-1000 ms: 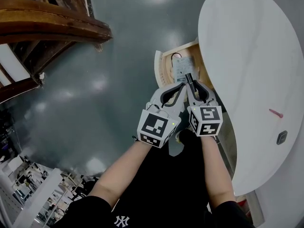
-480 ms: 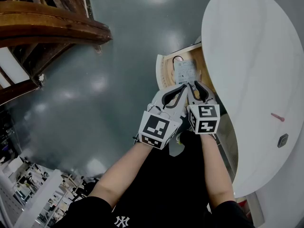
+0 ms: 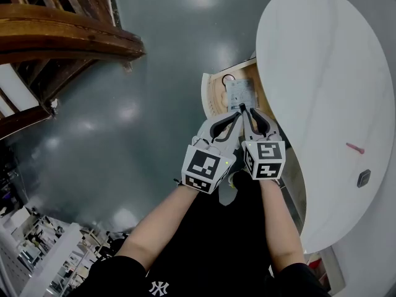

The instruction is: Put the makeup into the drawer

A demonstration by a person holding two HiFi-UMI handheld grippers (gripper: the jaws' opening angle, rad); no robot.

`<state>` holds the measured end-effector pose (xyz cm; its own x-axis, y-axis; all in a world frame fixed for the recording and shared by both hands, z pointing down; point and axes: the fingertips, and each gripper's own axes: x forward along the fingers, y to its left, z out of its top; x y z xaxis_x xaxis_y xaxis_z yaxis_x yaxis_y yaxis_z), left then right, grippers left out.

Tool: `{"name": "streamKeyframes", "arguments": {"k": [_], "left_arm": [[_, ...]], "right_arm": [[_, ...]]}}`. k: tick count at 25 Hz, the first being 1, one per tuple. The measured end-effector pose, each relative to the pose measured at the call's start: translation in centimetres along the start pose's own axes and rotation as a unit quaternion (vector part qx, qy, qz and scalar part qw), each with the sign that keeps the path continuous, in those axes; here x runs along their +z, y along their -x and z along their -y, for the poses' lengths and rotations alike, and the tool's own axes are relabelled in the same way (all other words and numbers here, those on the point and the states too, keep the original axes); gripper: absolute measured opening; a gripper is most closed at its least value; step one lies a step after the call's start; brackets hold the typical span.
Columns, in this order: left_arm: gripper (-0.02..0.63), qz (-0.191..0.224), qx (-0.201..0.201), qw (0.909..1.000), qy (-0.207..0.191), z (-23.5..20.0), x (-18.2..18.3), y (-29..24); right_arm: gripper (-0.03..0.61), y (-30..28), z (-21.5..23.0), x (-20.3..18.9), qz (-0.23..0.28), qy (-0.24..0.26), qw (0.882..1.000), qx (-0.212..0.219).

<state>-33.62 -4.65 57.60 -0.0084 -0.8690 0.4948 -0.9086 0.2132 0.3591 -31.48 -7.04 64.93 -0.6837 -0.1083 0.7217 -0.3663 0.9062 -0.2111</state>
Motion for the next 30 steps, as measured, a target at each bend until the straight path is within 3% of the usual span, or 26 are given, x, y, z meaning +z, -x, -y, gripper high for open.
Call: {"name": "streamKeyframes", "arguments": {"k": [8, 30], "left_arm": [[0.011, 0.008, 0.005, 0.9999, -0.006, 2.1, 2.7, 1.6], [0.01, 0.076, 0.027, 0.9967, -0.013, 11.4, 10.3, 9.4]], "right_arm": [[0.029, 4.1, -0.9, 3.4, 0.034, 0.003, 0.999, 0.009], [0.017, 19.3, -3.8, 11.5, 0.138, 0.064, 0.987, 0.045]]}}
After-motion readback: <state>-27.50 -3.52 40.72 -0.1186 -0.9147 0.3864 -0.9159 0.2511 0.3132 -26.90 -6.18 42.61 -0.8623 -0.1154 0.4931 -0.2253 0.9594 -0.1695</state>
